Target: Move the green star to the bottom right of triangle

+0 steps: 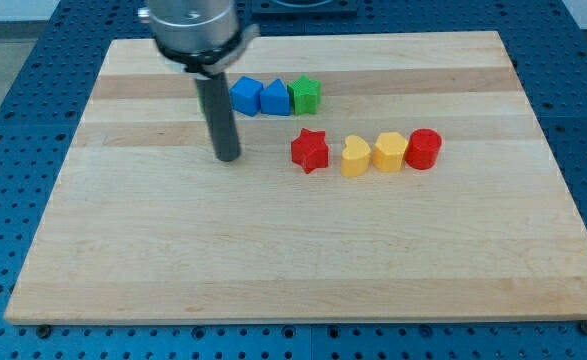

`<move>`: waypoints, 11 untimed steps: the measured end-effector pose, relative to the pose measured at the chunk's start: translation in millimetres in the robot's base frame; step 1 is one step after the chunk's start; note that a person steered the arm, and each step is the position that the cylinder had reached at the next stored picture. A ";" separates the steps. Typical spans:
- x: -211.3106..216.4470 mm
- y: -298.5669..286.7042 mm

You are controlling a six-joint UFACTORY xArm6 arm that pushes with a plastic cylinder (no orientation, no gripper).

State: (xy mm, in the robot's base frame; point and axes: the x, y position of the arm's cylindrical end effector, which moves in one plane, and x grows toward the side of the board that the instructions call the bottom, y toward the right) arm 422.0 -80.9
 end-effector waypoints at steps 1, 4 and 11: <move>-8.1 41.0; -60.2 165.0; -89.8 87.8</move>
